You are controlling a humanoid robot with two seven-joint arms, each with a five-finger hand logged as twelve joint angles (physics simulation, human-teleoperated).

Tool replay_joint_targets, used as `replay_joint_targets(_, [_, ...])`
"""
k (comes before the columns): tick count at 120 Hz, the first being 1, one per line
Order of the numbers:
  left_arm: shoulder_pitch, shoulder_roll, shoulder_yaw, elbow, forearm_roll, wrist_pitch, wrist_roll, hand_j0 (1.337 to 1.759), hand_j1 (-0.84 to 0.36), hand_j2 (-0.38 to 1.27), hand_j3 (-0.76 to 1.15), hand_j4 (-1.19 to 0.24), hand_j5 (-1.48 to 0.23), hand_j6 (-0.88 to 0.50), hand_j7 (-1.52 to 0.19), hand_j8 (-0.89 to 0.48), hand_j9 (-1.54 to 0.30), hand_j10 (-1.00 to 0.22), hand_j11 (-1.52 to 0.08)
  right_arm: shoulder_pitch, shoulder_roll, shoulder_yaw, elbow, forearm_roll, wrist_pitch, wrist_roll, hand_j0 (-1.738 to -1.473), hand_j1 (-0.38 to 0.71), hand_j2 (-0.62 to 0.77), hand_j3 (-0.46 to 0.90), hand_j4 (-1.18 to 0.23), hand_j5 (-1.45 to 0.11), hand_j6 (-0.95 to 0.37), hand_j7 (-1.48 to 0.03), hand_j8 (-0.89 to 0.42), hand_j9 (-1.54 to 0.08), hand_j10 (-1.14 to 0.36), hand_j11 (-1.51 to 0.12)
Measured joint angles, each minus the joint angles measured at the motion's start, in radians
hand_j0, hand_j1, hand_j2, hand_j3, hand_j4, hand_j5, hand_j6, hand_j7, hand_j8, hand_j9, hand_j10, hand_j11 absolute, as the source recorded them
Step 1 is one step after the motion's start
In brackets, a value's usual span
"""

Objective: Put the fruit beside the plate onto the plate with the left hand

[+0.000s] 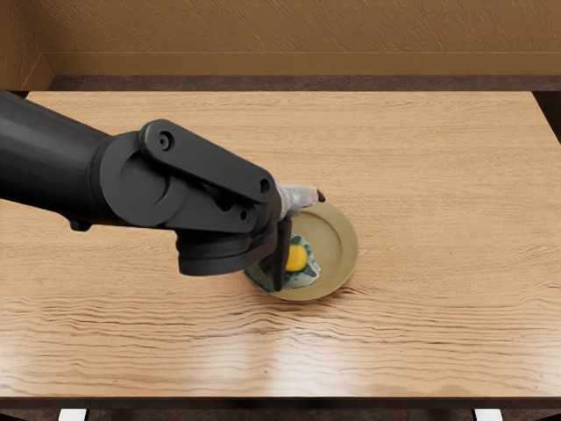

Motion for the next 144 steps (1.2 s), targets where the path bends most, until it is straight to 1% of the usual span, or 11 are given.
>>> replay_joint_targets(20, [-0.005, 0.071, -0.038, -0.001, -0.035, -0.112, 0.000, 1.658, 0.33, 0.00, 0.00, -0.02, -0.03, -0.02, -0.03, -0.02, -0.03, -0.02, -0.03, 0.000, 0.000, 0.000, 0.000, 0.000, 0.000, 0.000, -1.658, -0.32, 0.00, 0.00, -0.02, -0.03, -0.02, -0.03, -0.02, -0.03, -0.02, -0.03])
replay_joint_targets(31, [-0.005, 0.138, -0.057, -0.003, -0.042, -0.168, -0.001, 1.658, 0.33, 0.00, 0.00, -0.01, -0.02, -0.01, -0.02, -0.01, -0.02, -0.01, -0.02, 0.000, 0.000, 0.000, 0.000, 0.000, 0.000, 0.000, -1.658, -0.32, 0.00, 0.00, -0.02, -0.03, -0.02, -0.03, -0.02, -0.03, -0.02, -0.03])
replay_joint_targets(60, [-0.005, 0.315, -0.089, -0.013, -0.103, -0.371, -0.049, 1.658, 0.34, 0.00, 0.00, 0.00, -0.01, 0.00, -0.01, 0.00, -0.01, 0.00, -0.01, 0.000, 0.000, 0.000, 0.000, 0.000, 0.000, 0.000, -1.658, -0.32, 0.00, 0.00, -0.02, -0.03, -0.02, -0.03, -0.02, -0.03, -0.02, -0.03])
replay_joint_targets(65, [-0.005, 0.331, -0.092, -0.015, -0.113, -0.398, -0.055, 1.658, 0.35, 0.00, 0.00, 0.00, 0.00, 0.00, 0.00, 0.00, 0.00, 0.00, 0.00, 0.000, 0.000, 0.000, 0.000, 0.000, 0.000, 0.000, -1.658, -0.32, 0.00, 0.00, -0.02, -0.03, -0.02, -0.03, -0.02, -0.03, -0.02, -0.03])
replay_joint_targets(85, [0.009, 0.449, -0.108, -0.022, -0.139, -0.524, -0.067, 1.658, 0.35, 0.00, 0.00, 0.00, 0.00, 0.00, 0.00, 0.00, 0.00, 0.00, 0.00, 0.000, 0.000, 0.000, 0.000, 0.000, 0.000, 0.000, -1.658, -0.32, 0.00, 0.00, -0.02, -0.03, -0.02, -0.03, -0.02, -0.03, -0.02, -0.03])
replay_joint_targets(97, [0.022, 0.513, -0.117, -0.023, -0.146, -0.606, -0.090, 1.658, 0.35, 0.00, 0.00, 0.00, 0.00, 0.00, 0.00, 0.00, 0.00, 0.00, 0.00, 0.000, 0.000, 0.000, 0.000, 0.000, 0.000, 0.000, -1.658, -0.32, 0.00, 0.00, -0.02, -0.03, -0.02, -0.03, -0.02, -0.03, -0.02, -0.03])
replay_joint_targets(111, [0.051, 0.586, -0.127, -0.022, -0.153, -0.695, -0.105, 1.658, 0.35, 0.00, 0.00, 0.00, 0.00, 0.00, 0.00, 0.00, 0.00, 0.00, 0.00, 0.000, 0.000, 0.000, 0.000, 0.000, 0.000, 0.000, -1.658, -0.32, 0.00, 0.00, -0.02, -0.03, -0.02, -0.03, -0.02, -0.03, -0.02, -0.03])
replay_joint_targets(121, [0.106, 0.621, -0.155, -0.013, -0.163, -0.760, -0.109, 1.658, 0.35, 0.00, 0.00, 0.00, 0.00, 0.00, 0.00, 0.00, 0.00, 0.00, 0.00, 0.000, 0.000, 0.000, 0.000, 0.000, 0.000, 0.000, -1.658, -0.32, 0.00, 0.00, -0.02, -0.03, -0.02, -0.03, -0.02, -0.03, -0.02, -0.03])
replay_joint_targets(126, [0.119, 0.627, -0.173, -0.007, -0.166, -0.792, -0.110, 1.658, 0.35, 0.00, 0.00, 0.00, 0.00, 0.00, 0.00, 0.00, 0.00, 0.00, 0.00, 0.000, 0.000, 0.000, 0.000, 0.000, 0.000, 0.000, -1.658, -0.32, 0.00, 0.00, -0.02, -0.03, -0.02, -0.03, -0.02, -0.03, -0.02, -0.03])
replay_joint_targets(134, [0.153, 0.634, -0.194, 0.014, -0.168, -0.842, -0.111, 1.658, 0.35, 0.00, 0.00, 0.00, 0.00, 0.00, 0.00, 0.00, 0.00, 0.00, 0.00, 0.000, 0.000, 0.000, 0.000, 0.000, 0.000, 0.000, -1.658, -0.32, 0.00, 0.00, -0.02, -0.03, -0.02, -0.03, -0.02, -0.03, -0.02, -0.03])
replay_joint_targets(144, [0.200, 0.645, -0.221, 0.062, -0.170, -0.907, -0.111, 1.658, 0.35, 0.00, 0.00, 0.00, 0.00, 0.00, 0.00, 0.00, 0.00, 0.00, 0.00, 0.000, 0.000, 0.000, 0.000, 0.000, 0.000, 0.000, -1.658, -0.32, 0.00, 0.00, -0.02, -0.03, -0.02, -0.03, -0.02, -0.03, -0.02, -0.03])
